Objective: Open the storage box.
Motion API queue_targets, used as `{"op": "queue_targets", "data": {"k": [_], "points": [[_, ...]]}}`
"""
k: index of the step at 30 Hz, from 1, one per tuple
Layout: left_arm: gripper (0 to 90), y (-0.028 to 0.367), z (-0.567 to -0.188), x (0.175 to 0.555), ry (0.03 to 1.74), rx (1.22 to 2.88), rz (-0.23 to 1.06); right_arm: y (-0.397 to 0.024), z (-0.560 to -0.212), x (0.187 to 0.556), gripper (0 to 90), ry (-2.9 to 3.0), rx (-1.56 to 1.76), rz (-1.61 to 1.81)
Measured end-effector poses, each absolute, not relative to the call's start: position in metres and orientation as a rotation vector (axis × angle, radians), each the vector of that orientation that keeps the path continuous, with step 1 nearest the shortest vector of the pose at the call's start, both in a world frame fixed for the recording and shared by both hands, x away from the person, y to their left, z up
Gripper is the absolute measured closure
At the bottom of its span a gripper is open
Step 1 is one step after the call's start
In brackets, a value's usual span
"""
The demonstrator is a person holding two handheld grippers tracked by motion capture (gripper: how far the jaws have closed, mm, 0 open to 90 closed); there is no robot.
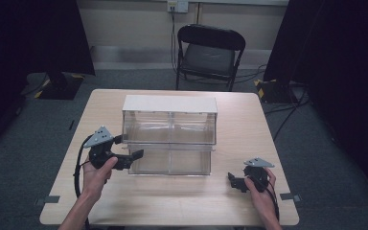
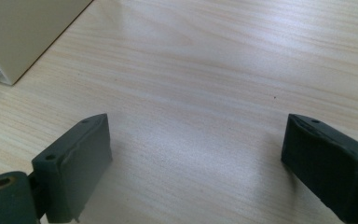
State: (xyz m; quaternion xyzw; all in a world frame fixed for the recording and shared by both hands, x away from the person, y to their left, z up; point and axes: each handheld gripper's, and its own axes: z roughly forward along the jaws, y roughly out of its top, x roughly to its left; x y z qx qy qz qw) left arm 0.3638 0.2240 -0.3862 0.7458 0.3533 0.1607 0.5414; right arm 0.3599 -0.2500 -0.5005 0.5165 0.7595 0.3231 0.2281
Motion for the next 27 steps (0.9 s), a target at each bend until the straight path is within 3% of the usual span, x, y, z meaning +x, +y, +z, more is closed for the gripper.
{"op": "queue_targets", "data": {"k": [27], "points": [[10.6, 0.224, -0.3868, 0.3635, 0.831, 1.772, 0.391, -0.25, -0.5005, 0.3601, 7.4, 2.093, 1.421, 0.89]]}}
